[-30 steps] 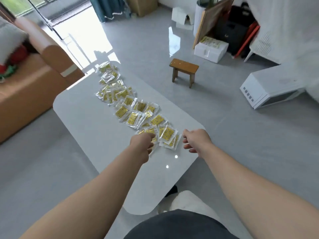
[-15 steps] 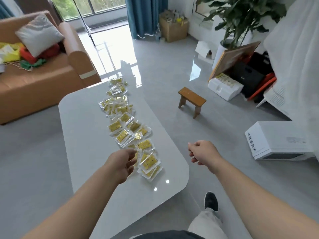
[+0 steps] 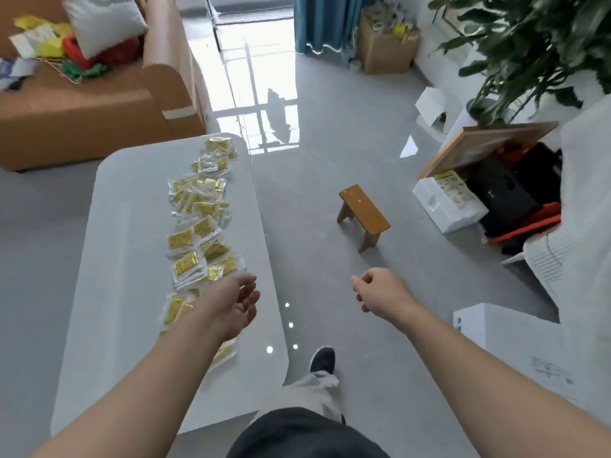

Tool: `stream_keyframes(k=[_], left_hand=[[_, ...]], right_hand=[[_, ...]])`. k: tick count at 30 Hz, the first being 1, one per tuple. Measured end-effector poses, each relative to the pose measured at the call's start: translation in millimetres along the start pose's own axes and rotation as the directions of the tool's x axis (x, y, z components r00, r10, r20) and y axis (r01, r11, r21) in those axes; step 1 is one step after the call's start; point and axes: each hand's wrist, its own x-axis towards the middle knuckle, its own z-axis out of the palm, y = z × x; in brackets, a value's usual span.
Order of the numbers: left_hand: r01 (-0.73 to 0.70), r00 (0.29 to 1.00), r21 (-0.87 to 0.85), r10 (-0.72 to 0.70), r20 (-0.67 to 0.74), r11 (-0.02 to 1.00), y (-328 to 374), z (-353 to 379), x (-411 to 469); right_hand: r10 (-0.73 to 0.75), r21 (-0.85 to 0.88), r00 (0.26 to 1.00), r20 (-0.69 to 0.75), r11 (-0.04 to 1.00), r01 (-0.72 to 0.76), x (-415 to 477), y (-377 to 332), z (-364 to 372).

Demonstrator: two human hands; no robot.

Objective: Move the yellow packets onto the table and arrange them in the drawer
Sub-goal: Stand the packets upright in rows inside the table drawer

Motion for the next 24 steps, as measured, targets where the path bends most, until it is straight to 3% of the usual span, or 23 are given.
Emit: stream_keyframes(k=[12,18,24], left_hand=[[0.025,0.998,-0.259,-0.041,-0.057,0.966,124,110,124],[-0.051,0.993,-0.350,0.010,-0.118,0.935,215,136,143],[-0.147,0.974,-0.508,0.035,-0.224,0.849,266,126,163]], right_hand=[[-0.079,-0.270,0.986,0.146,0.956,0.117,201,-82,-95],[-0.145,-0.357,0.958,0.246,0.906,0.228,295,-175,-124],[-0.223,-0.454,0.877,0.425,0.786,0.420,374,-273,-102]])
